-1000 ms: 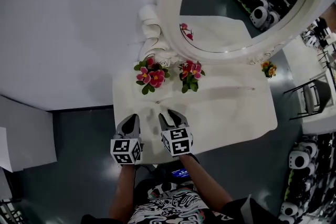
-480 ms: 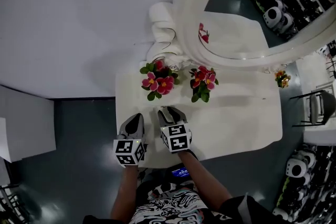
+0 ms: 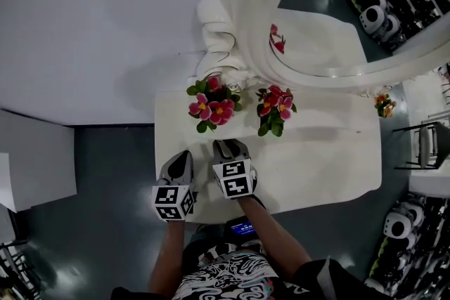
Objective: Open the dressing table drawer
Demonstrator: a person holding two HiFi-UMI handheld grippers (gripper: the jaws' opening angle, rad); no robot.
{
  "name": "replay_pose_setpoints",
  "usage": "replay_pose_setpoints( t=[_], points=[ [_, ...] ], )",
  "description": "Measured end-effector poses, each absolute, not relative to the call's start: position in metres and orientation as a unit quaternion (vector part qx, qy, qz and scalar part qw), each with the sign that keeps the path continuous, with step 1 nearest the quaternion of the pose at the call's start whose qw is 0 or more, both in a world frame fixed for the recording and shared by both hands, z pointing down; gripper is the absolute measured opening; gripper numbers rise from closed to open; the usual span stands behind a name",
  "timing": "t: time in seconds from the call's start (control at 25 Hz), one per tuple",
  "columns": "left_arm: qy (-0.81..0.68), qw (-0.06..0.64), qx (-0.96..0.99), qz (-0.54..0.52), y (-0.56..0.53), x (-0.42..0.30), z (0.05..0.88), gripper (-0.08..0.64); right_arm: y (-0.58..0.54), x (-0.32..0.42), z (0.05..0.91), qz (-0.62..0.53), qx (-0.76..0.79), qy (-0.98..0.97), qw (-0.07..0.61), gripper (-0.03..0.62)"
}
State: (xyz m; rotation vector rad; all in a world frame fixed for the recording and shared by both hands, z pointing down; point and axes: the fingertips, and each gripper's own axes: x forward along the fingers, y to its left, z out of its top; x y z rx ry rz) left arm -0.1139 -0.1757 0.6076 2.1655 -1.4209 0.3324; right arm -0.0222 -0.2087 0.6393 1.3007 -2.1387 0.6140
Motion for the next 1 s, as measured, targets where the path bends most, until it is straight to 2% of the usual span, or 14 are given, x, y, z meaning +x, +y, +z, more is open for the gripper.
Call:
replay_pose_setpoints(
  t=[1.0],
  points=[
    [-0.535,0.253,0.799,0.106,-0.165,-0.123,0.593,0.002,-0.150,-0.021,0.639,0.232,0.485,-0.788,0.299,0.097]
  ],
)
